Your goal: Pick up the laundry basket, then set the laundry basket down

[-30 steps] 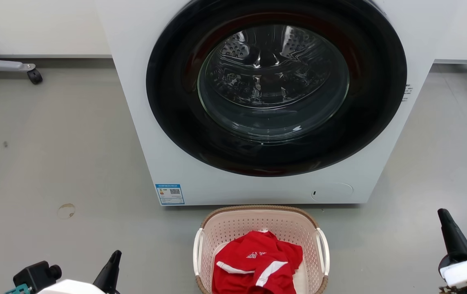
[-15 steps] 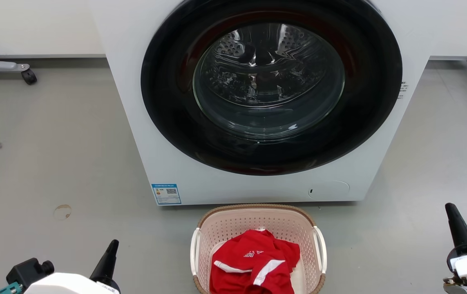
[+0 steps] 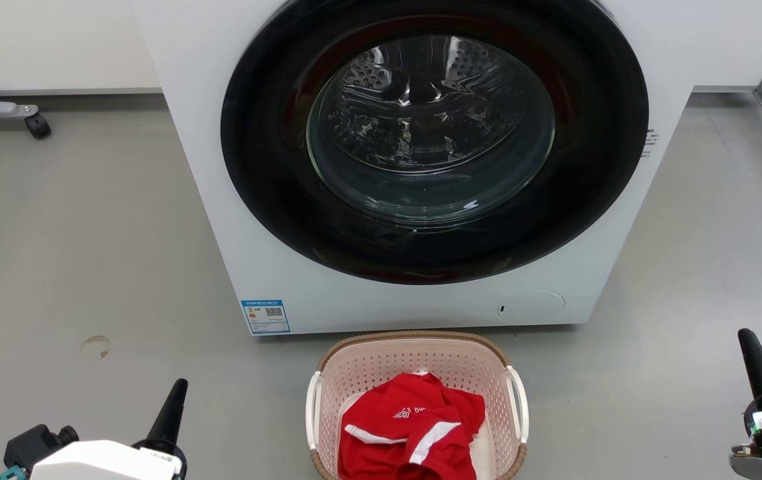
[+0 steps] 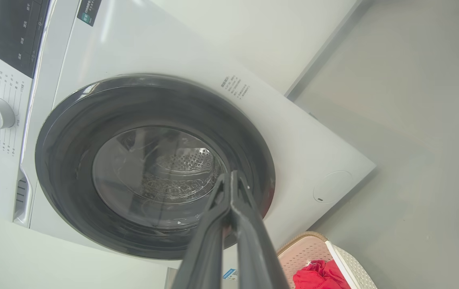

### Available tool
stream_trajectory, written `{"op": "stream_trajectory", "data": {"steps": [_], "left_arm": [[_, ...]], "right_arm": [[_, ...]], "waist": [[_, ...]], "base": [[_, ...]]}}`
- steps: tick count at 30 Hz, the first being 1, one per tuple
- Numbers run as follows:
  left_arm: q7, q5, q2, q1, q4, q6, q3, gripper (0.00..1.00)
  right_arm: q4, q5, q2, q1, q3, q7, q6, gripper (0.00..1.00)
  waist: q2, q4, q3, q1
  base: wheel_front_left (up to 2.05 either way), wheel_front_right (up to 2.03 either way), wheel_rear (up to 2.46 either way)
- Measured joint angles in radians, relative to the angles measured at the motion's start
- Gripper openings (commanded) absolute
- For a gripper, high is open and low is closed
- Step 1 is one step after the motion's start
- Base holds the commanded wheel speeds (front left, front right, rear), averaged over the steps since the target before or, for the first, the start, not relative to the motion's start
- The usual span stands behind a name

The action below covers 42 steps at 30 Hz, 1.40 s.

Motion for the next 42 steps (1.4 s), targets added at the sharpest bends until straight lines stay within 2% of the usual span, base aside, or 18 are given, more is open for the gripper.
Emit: {"op": "stream_trajectory", "data": {"steps": [36, 42], "left_arm": [[-0.017, -0.305, -0.137, -0.097, 0.151, -0.156, 0.170, 0.00], [-0.017, -0.313, -0.139, -0.100, 0.159, -0.157, 0.179, 0.00]], "right_arm": [[0.071, 0.329, 0.015, -0.065, -0.086, 0.054, -0.007, 0.00], [0.078, 0.341, 0.015, -0.080, -0.089, 0.059, -0.007, 0.00]], "waist": [[0.0000, -0.035, 0.014, 0.0000], [0.0000, -0.035, 0.014, 0.0000]], "base": [[0.00, 0.00, 0.00], [0.00, 0.00, 0.00]]}}
